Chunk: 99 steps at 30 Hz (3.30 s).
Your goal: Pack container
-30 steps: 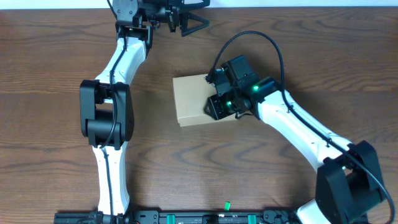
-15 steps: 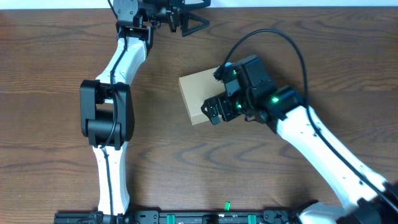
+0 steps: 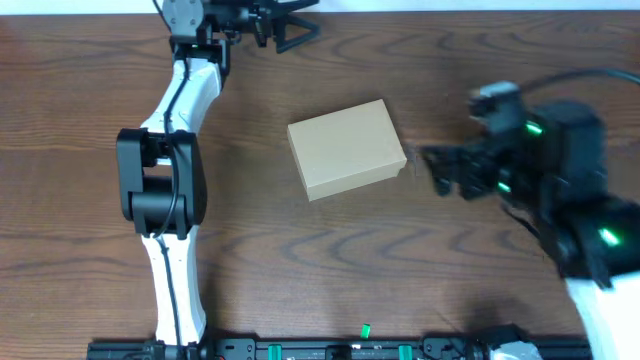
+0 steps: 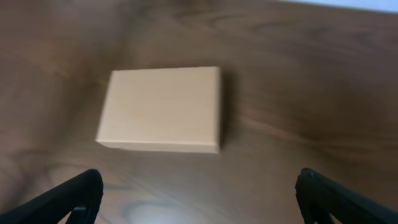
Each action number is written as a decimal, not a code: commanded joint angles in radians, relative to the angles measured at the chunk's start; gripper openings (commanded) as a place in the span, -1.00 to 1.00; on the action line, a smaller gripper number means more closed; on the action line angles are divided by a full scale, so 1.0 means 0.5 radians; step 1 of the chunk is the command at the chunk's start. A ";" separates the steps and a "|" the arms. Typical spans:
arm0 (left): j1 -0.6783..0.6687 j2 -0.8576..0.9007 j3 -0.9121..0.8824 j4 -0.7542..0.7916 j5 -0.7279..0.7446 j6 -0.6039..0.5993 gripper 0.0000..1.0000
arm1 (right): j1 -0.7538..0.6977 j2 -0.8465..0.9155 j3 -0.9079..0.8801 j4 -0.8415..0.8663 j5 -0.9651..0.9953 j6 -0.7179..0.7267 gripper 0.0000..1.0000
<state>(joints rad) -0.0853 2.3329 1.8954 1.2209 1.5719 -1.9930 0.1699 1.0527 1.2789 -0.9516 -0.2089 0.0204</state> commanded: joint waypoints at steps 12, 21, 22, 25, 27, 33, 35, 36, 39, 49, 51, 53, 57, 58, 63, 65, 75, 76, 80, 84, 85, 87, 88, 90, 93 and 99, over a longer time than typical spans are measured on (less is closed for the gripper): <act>0.024 0.005 0.034 0.022 0.016 -0.008 0.92 | -0.474 -0.624 -0.137 -0.471 0.085 -0.349 0.98; 0.026 0.005 0.034 0.022 0.016 -0.008 0.92 | -0.526 -1.073 -0.700 -0.141 -0.006 -0.068 0.99; 0.026 0.005 0.034 0.021 0.015 -0.008 0.92 | -0.526 -1.119 -0.765 -0.100 0.016 -0.006 0.98; 0.026 0.005 0.034 0.022 0.015 -0.008 0.92 | -0.526 -1.149 -0.860 -0.064 0.050 0.025 0.99; 0.026 0.005 0.034 0.021 0.015 -0.008 0.92 | -0.526 -1.144 -0.891 -0.063 0.031 0.026 0.98; 0.026 0.005 0.034 0.021 0.015 -0.008 0.92 | -0.526 -1.137 -0.926 -0.125 0.030 0.024 0.98; 0.026 0.005 0.034 0.021 0.015 -0.009 0.92 | -0.526 -1.137 -0.926 -0.151 0.030 0.024 0.99; 0.026 0.005 0.034 0.021 0.015 -0.009 0.92 | -0.526 -1.137 -0.926 -0.165 0.030 0.024 0.99; 0.026 0.005 0.034 0.021 0.015 -0.009 0.92 | -0.526 -1.137 -0.926 -0.186 0.030 0.024 0.98; 0.130 -0.003 0.038 0.368 -0.121 -0.053 0.92 | -0.526 -1.137 -0.926 -0.186 0.030 0.024 0.99; 0.185 -0.038 0.038 0.713 -0.173 -0.056 0.92 | -0.526 -1.137 -0.926 -0.186 0.030 0.024 0.99; 0.217 -0.104 0.040 0.724 -0.131 0.119 0.92 | -0.526 -1.137 -0.926 -0.186 0.030 0.024 0.98; 0.233 -0.235 0.039 0.723 0.021 0.462 0.93 | -0.526 -1.137 -0.926 -0.186 0.030 0.024 0.98; 0.236 -0.268 0.039 0.723 0.021 0.565 0.92 | -0.526 -1.137 -0.926 -0.186 0.030 0.024 0.98; 0.233 -0.432 0.037 0.572 0.021 1.044 0.93 | -0.526 -1.137 -0.926 -0.186 0.030 0.024 0.98; 0.234 -0.488 0.037 0.345 0.021 1.048 0.93 | -0.526 -1.137 -0.926 -0.186 0.030 0.024 0.99; 0.262 -0.899 0.037 -1.171 -0.256 1.273 0.93 | -0.526 -1.137 -0.926 -0.186 0.030 0.024 0.98; 0.262 -0.932 0.037 -1.435 -0.327 1.422 0.93 | -0.526 -1.137 -0.926 -0.186 0.030 0.024 0.99; 0.198 -1.093 0.037 -2.578 -0.764 2.185 0.93 | -0.526 -1.137 -0.926 -0.186 0.030 0.024 0.99; 0.141 -1.211 0.037 -3.062 -1.084 2.656 0.92 | -0.526 -1.137 -0.926 -0.186 0.030 0.024 0.98; 0.129 -1.243 0.037 -3.184 -1.180 2.756 0.92 | -0.526 -1.137 -0.926 -0.186 0.030 0.024 0.99; 0.104 -1.325 0.037 -3.460 -1.444 2.969 0.92 | -0.526 -1.137 -0.926 -0.186 0.030 0.024 0.99; 0.101 -1.375 0.037 -3.611 -1.621 3.079 0.92 | -0.526 -1.137 -0.926 -0.186 0.030 0.024 0.98; 0.106 -1.469 0.015 -3.848 -1.968 3.144 0.92 | -0.526 -1.137 -0.926 -0.186 0.030 0.024 0.99; 0.108 -1.593 -0.078 -3.967 -2.396 3.143 0.92 | -0.526 -1.137 -0.926 -0.186 0.030 0.024 0.99; 0.108 -1.908 -0.497 -3.851 -2.641 3.339 0.92 | -0.526 -1.137 -0.926 -0.186 0.030 0.024 0.98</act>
<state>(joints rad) -0.0353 1.4364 1.7355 -0.7288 0.3721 -0.4274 -0.0830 0.4839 0.8204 -1.0435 -0.2008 0.0185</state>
